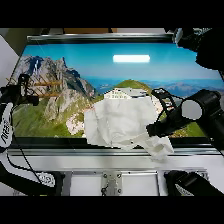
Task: Fold the clothes and pants, and hang the long-sleeved shirts on hangers.
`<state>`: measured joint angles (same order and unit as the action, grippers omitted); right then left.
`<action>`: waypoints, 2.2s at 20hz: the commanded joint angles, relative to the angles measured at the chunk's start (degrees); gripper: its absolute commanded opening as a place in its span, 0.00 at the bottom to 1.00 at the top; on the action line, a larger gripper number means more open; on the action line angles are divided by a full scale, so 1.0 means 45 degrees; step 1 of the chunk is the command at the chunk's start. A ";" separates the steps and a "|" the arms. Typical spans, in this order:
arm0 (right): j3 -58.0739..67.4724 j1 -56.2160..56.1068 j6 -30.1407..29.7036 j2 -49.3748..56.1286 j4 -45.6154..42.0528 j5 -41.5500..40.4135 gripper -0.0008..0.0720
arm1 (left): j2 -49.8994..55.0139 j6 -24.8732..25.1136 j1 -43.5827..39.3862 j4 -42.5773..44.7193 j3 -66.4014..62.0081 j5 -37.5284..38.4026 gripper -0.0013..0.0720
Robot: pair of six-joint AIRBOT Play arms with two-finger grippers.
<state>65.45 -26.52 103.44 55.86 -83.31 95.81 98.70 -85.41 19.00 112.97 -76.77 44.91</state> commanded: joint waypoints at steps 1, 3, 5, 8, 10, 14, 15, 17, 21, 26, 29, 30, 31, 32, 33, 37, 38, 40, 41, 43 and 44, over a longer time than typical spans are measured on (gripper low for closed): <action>0.0000 0.0000 0.0000 0.0000 0.0005 0.0005 0.06 | 0.0651 -0.0005 0.0063 0.0345 -0.0015 -0.0996 0.96; 0.0000 0.0000 0.0000 0.0000 0.0005 0.0005 0.06 | 0.0894 -0.0005 0.0151 0.0350 -0.0019 -0.1025 0.96; 0.0000 0.0000 0.0000 0.0005 0.0005 0.0005 0.06 | 0.1112 -0.0024 0.0330 0.0330 -0.0015 -0.1044 0.96; 0.0000 0.0000 0.0000 0.0005 0.0005 0.0005 0.06 | 0.1311 -0.0117 0.0593 0.0296 -0.0015 -0.1049 0.96; 0.0000 0.0000 0.0000 0.0005 0.0005 0.0005 0.06 | 0.1311 -0.0121 0.0583 0.0301 -0.0015 -0.1229 0.96; 0.0000 0.0000 0.0000 0.0000 0.0005 0.0005 0.06 | 0.1311 -0.0121 0.0573 0.0301 -0.0015 -0.1297 0.96; 0.0000 0.0000 0.0000 0.0005 0.0005 0.0005 0.06 | 0.1311 -0.0126 0.0593 0.0306 -0.0015 -0.1253 0.96; 0.0000 0.0000 0.0000 0.0000 0.0005 0.0005 0.06 | 0.1311 -0.0126 0.0607 0.0296 -0.0015 -0.1200 0.74; 0.0000 0.0000 0.0000 0.0000 0.0005 0.0005 0.06 | 0.1311 -0.0126 0.0597 0.0296 -0.0015 -0.1209 0.53; 0.0000 0.0000 0.0000 0.0000 0.0005 0.0005 0.06 | 0.1307 -0.0126 0.0597 0.0296 -0.0015 -0.1069 0.10; 0.0000 0.0000 0.0000 0.0005 0.0005 0.0005 0.06 | 0.1277 -0.0126 0.0563 0.0301 -0.0015 -0.0937 0.04; 0.0000 0.0000 0.0000 0.0000 0.0005 0.0005 0.06 | 0.1209 -0.0126 0.0559 0.0311 -0.0015 -0.0869 0.04; 0.0000 0.0000 0.0000 0.0000 0.0005 0.0005 0.06 | 0.1093 -0.0126 0.0559 0.0301 -0.0015 -0.0797 0.04; 0.0000 0.0000 0.0000 0.0000 0.0005 0.0005 0.06 | 0.0894 -0.0126 0.0559 0.0301 -0.0015 -0.0714 0.04; 0.0000 0.0000 0.0000 0.0000 0.0005 0.0005 0.06 | 0.0607 -0.0126 0.0559 0.0301 -0.0015 -0.0627 0.04; 0.0000 0.0000 0.0000 0.0005 0.0005 0.0005 0.06 | -0.0942 -0.0117 0.0384 0.0291 -0.0010 -0.0189 0.04; 0.0000 0.0000 0.0000 0.0005 0.0005 0.0005 0.06 | -0.1341 -0.0117 0.0253 0.0291 -0.0010 -0.0034 0.04; 0.0000 0.0000 0.0000 0.0005 0.0005 0.0005 0.06 | -0.2108 -0.0112 -0.0141 0.0296 -0.0015 0.0262 0.04; 0.0000 0.0000 0.0000 0.0005 0.0005 0.0005 0.06 | -0.2433 -0.0112 -0.0330 0.0291 -0.0015 0.0432 0.04; 0.0000 0.0000 0.0000 0.0000 0.0005 0.0005 0.06 | -0.3075 -0.0112 -0.0738 0.0287 -0.0015 0.1001 0.04; 0.0000 0.0000 0.0000 0.0005 0.0005 0.0005 0.06 | -0.3429 -0.0112 -0.0942 0.0287 -0.0010 0.1302 0.04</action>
<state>65.45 -26.52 103.42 55.86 -83.31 95.81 87.55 -86.02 16.99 114.04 -76.77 47.46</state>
